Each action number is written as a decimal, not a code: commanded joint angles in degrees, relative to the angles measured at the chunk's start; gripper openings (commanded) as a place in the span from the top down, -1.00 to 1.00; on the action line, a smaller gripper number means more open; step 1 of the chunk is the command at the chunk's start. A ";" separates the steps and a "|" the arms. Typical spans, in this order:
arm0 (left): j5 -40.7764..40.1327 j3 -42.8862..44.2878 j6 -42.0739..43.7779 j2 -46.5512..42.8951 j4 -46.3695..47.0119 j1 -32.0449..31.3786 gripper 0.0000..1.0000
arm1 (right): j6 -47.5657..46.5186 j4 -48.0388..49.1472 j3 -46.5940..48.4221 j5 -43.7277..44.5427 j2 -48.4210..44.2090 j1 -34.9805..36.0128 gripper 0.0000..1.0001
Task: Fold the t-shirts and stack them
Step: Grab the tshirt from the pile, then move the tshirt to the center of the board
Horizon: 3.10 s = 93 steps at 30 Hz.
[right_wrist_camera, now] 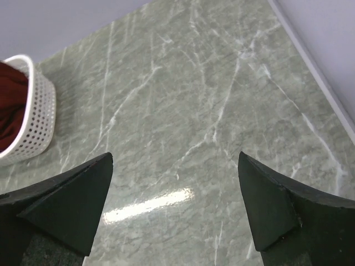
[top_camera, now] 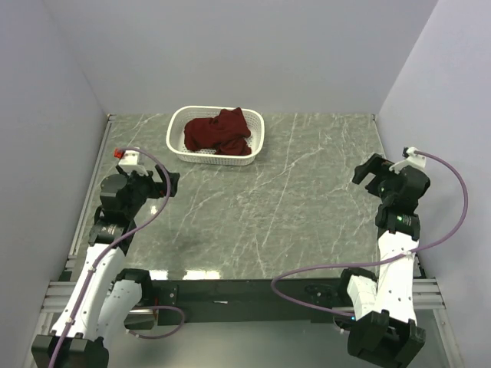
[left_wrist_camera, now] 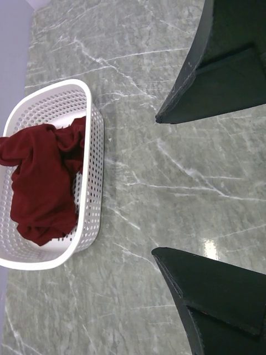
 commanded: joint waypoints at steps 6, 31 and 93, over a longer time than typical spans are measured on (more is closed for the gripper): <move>6.85 2.47 1.71 3.80 4.49 -3.20 -0.99 | -30.52 -3.04 -1.14 -48.69 -1.84 1.45 -1.00; 29.63 54.84 40.82 67.76 -10.17 -5.57 -0.65 | -48.61 -18.54 -0.61 -54.73 -3.07 5.06 -1.00; 21.71 90.54 -15.42 47.31 25.05 -16.91 0.99 | -49.66 -21.62 0.10 -55.96 -0.25 4.62 -1.00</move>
